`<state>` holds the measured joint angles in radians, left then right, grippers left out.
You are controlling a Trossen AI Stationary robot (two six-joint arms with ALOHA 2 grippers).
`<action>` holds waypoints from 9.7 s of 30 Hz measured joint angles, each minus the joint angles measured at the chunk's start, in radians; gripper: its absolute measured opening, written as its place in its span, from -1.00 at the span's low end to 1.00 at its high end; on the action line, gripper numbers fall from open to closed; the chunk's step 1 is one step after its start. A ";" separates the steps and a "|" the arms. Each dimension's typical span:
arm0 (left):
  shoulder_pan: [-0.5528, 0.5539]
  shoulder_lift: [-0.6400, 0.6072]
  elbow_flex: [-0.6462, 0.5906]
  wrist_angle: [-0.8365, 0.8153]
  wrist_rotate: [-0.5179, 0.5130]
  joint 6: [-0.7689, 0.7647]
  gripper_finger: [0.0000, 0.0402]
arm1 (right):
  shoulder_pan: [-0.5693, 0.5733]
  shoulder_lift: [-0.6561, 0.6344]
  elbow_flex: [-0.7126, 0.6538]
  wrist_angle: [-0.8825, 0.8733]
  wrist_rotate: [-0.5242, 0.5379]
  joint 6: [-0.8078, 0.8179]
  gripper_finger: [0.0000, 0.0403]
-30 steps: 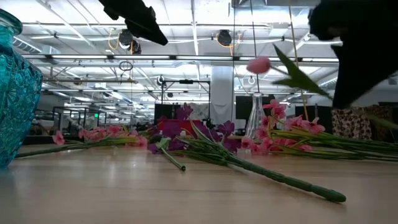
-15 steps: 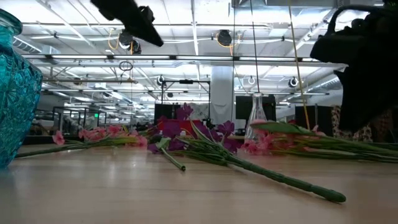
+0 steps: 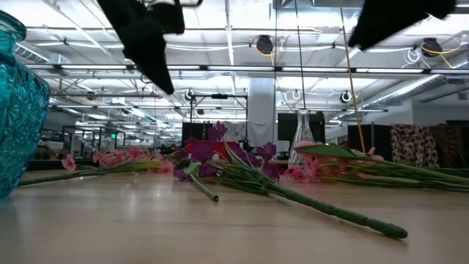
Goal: Sort flowers into vase by color
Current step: Move the left pink flower to the middle right of the table, then put the top violet flower into the blue vase
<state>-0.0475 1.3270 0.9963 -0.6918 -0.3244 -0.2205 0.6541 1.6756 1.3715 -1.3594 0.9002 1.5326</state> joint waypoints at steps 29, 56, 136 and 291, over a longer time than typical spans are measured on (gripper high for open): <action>-0.059 0.001 -0.269 -0.049 -0.094 -0.986 0.28 | -0.160 0.001 0.028 0.179 0.222 -0.345 -0.28; 0.031 0.209 -0.360 0.249 0.018 -0.791 -0.91 | -0.168 0.009 -0.043 0.367 0.253 -0.346 -0.29; -0.201 -0.082 -0.214 1.275 0.224 0.141 -0.90 | -0.400 0.008 -0.414 2.275 -0.542 -1.364 0.06; 0.785 0.327 -0.215 0.342 0.279 0.655 -0.04 | -0.010 -0.229 -0.415 0.549 -0.298 -0.089 -0.06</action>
<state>0.7376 1.6543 0.7809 -0.3496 -0.0457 0.4347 0.6445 1.4467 0.9565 -0.8105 0.6020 1.4437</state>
